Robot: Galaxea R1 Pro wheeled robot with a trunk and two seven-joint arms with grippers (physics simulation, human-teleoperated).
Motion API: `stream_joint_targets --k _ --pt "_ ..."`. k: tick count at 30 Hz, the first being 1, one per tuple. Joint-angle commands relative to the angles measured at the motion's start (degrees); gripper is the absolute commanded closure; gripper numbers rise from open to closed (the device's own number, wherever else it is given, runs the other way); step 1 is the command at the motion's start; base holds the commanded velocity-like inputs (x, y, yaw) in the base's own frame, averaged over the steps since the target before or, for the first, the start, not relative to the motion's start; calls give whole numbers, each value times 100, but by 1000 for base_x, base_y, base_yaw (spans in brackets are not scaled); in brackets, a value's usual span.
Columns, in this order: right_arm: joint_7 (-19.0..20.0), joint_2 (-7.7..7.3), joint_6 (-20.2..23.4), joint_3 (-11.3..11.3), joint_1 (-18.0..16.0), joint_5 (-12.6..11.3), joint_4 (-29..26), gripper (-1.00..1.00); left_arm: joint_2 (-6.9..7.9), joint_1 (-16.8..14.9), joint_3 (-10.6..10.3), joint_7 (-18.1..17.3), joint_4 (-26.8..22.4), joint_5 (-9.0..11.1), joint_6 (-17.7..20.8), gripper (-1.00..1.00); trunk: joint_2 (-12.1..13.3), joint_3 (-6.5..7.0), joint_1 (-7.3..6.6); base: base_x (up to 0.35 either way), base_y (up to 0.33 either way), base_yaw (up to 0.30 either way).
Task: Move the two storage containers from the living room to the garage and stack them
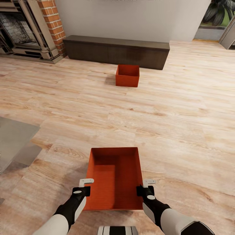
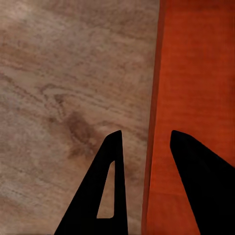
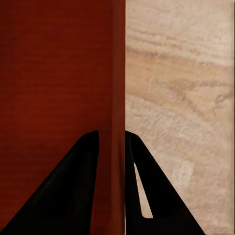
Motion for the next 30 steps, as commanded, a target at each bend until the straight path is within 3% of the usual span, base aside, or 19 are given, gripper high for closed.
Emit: stream_joint_targets --k 1,30 --pt "-22 -2 -38 -95 -4 -64 5 100 -3 1 58 13 -13 -90 42 100 40 15 -23 0 0 0" --pt "-20 4 -38 -94 -3 -64 2 100 -3 1 75 13 -13 -80 42 100 1203 536 -660 0 0 0"
